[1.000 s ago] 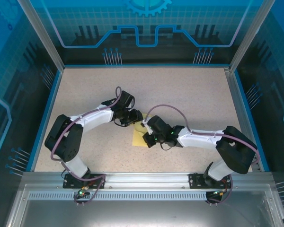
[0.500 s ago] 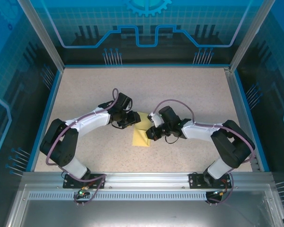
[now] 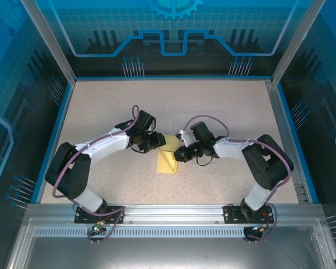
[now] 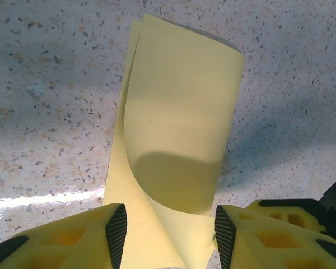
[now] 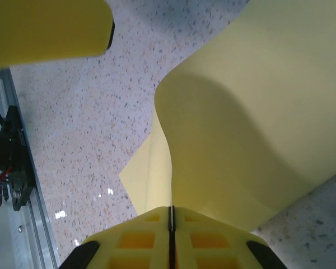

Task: Fold a paper plane with a square sheet of paper (pick it up from the middle)
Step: Fold the triangle a second time at the center of the table.

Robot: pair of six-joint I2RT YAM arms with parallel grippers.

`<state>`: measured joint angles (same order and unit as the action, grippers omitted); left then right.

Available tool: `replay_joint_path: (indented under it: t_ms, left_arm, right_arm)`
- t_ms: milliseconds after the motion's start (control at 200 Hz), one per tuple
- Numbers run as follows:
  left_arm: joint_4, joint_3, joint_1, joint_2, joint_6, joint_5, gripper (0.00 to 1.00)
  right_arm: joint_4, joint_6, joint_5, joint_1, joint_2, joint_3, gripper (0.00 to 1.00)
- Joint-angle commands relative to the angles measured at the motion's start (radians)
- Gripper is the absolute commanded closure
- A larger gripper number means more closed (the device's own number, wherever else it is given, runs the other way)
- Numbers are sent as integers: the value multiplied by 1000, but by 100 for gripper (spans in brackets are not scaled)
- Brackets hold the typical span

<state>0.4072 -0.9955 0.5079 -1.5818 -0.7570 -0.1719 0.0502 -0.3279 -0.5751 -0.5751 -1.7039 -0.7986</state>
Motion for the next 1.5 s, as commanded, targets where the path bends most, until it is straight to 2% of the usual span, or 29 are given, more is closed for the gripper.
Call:
replay_joint_path:
  t_ms: [0,345,645,905,1180,1496]
  left_arm:
    - [18,14,9,13,2,-9,51]
    - [20,16,14,8,2,-12,52]
    - [18,8,23,-7,3,-14,52]
    - [19,0,29,-15,3,-17,52]
    - [20,-8,33,-23,5,-20,52]
    - [20,-8,35,-26,7,-18,53]
  right_arm:
    - [-52,52,-29,21,-25,-42,91]
    - [-170,137,-39,27,-76,-113,89]
    - [-264,166,44,30,-95,-168,87]
    - [-292,184,38,29,-112,-180,86]
    - [-314,186,97,29,-126,-195,86]
    - [-312,185,88,28,-141,-211,86]
